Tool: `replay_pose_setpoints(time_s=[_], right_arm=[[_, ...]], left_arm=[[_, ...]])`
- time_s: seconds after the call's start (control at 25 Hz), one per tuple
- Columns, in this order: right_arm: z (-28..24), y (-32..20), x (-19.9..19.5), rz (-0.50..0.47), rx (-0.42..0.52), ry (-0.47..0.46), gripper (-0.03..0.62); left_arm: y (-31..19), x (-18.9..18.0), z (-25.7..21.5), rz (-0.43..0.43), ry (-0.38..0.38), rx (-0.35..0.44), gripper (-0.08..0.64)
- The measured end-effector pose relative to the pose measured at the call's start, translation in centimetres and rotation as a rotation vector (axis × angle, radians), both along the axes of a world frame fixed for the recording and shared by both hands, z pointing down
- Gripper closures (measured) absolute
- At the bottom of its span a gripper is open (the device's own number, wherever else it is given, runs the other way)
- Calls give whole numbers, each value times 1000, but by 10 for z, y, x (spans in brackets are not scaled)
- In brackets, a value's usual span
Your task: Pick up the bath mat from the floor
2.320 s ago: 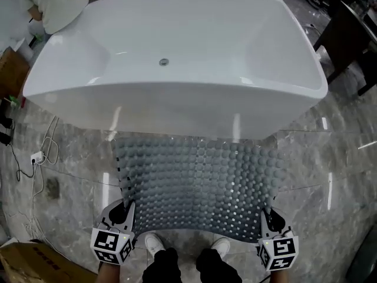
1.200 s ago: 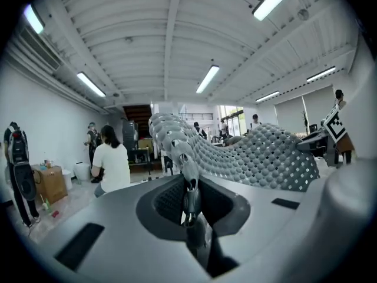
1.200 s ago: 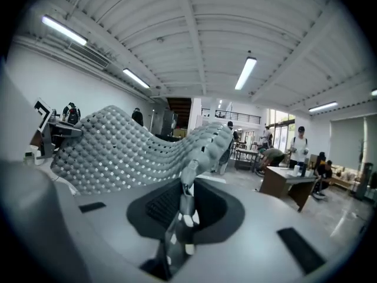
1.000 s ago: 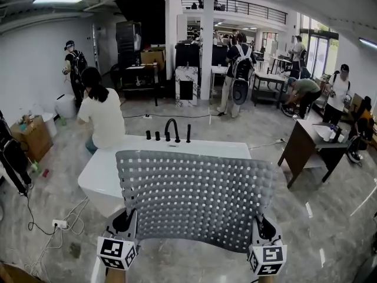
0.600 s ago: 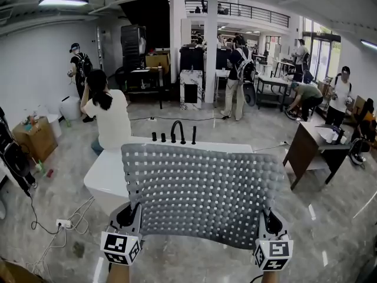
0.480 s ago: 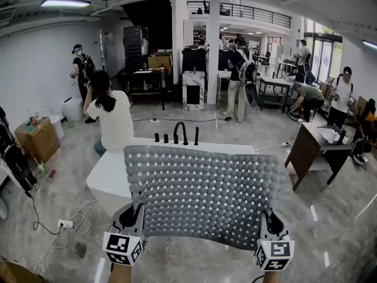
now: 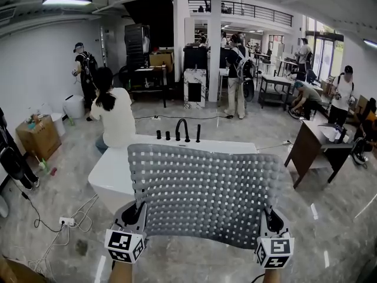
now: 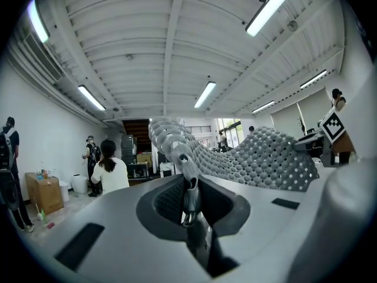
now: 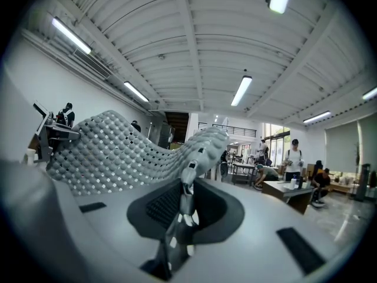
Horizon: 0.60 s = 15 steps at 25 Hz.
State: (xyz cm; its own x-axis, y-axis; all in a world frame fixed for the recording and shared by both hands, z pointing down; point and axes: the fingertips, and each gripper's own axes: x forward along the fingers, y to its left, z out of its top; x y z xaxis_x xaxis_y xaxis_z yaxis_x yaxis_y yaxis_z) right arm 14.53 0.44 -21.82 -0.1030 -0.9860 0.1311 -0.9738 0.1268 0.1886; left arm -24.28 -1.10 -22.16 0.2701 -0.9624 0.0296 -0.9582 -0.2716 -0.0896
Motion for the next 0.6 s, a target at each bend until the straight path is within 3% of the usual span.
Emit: replay_pose_setpoints(time_s=[0.6], right_arm=[[-5, -4, 0, -3, 12, 4, 523]], left_arm=[[-2, -1, -4, -5, -13, 7, 517]])
